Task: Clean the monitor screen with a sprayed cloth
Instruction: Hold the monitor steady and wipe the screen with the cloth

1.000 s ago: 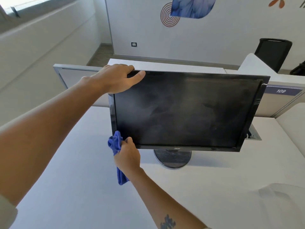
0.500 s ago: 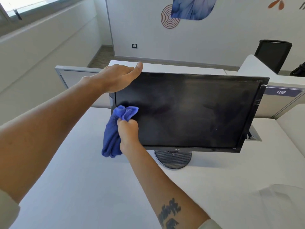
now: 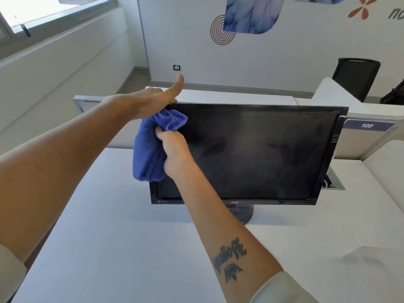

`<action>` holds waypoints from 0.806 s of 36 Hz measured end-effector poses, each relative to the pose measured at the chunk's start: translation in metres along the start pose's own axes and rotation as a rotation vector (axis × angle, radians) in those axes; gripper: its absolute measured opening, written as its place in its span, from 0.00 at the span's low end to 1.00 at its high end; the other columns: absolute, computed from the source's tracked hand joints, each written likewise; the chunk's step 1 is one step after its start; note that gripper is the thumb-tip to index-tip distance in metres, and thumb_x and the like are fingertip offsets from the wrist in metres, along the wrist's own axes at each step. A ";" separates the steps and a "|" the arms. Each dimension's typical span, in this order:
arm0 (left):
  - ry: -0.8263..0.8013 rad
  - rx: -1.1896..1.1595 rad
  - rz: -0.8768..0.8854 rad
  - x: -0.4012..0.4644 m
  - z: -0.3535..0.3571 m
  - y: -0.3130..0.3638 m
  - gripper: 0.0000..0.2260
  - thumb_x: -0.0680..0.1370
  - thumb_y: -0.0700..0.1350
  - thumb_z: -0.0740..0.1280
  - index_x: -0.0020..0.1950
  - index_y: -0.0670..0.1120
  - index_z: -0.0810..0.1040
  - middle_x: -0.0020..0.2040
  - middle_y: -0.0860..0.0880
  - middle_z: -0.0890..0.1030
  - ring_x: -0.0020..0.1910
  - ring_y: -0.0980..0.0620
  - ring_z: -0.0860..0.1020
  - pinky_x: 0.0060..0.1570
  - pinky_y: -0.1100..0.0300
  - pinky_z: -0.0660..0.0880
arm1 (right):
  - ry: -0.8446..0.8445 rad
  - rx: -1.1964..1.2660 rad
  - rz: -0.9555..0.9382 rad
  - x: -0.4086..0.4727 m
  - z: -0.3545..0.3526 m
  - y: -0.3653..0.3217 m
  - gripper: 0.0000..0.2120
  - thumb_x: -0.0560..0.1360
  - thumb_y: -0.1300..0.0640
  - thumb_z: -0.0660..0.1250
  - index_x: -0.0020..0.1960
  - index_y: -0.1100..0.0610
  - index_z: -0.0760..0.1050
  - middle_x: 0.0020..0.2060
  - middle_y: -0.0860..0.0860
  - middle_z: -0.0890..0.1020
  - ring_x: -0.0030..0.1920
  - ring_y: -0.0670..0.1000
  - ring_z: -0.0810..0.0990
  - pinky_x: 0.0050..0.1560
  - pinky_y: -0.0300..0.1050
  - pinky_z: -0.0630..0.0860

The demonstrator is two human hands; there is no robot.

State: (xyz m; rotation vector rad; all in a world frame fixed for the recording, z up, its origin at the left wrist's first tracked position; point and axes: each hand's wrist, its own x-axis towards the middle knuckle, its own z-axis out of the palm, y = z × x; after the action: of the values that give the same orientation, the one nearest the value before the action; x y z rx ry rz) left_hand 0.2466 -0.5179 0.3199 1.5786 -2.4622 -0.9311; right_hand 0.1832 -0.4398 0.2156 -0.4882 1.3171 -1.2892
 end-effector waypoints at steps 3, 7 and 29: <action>-0.012 0.011 0.016 -0.002 -0.002 0.001 0.59 0.65 0.90 0.38 0.80 0.57 0.76 0.88 0.53 0.63 0.87 0.47 0.58 0.86 0.41 0.50 | -0.100 0.244 0.064 -0.002 -0.026 0.024 0.15 0.81 0.54 0.67 0.61 0.64 0.78 0.61 0.55 0.81 0.72 0.61 0.78 0.78 0.60 0.70; -0.001 0.049 0.021 0.004 0.000 -0.001 0.60 0.63 0.91 0.38 0.80 0.58 0.76 0.89 0.52 0.58 0.88 0.47 0.55 0.87 0.38 0.48 | -0.180 0.471 0.020 -0.011 -0.073 0.052 0.17 0.83 0.58 0.67 0.68 0.66 0.79 0.68 0.64 0.81 0.72 0.64 0.79 0.78 0.65 0.69; 0.010 0.023 0.002 0.012 0.007 -0.013 0.61 0.58 0.93 0.40 0.81 0.64 0.72 0.90 0.50 0.58 0.89 0.43 0.54 0.86 0.36 0.49 | 0.777 -0.007 -0.834 -0.077 -0.205 -0.002 0.12 0.85 0.42 0.65 0.66 0.41 0.77 0.67 0.37 0.81 0.69 0.40 0.78 0.72 0.42 0.73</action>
State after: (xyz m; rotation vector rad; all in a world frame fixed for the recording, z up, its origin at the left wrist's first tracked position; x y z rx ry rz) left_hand 0.2486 -0.5286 0.3046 1.5835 -2.4767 -0.8956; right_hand 0.0200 -0.2953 0.1923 -0.5970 1.8332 -2.3213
